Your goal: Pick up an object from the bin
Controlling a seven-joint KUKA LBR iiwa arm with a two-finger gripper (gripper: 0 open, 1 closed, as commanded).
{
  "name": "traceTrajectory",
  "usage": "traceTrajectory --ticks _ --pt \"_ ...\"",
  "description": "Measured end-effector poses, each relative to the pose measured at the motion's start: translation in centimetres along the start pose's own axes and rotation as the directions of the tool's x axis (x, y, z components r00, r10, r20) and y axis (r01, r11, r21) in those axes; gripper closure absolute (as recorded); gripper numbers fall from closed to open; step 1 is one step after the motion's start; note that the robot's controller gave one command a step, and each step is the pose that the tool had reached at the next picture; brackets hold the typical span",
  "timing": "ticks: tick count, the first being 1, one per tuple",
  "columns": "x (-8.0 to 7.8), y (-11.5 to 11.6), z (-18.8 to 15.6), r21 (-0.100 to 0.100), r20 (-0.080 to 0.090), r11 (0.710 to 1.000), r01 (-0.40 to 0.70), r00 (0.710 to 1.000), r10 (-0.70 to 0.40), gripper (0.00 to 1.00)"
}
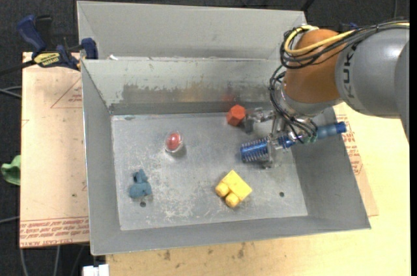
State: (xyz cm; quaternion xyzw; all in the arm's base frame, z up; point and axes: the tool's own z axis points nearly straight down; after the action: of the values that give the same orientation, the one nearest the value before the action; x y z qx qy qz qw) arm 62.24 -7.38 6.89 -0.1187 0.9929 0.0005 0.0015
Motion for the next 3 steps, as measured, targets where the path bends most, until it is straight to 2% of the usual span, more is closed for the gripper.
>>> traceTrajectory --ticks 3 --pt "-0.27 -0.04 -0.21 0.001 0.0 1.0 -0.001 1.0 0.001 0.0"
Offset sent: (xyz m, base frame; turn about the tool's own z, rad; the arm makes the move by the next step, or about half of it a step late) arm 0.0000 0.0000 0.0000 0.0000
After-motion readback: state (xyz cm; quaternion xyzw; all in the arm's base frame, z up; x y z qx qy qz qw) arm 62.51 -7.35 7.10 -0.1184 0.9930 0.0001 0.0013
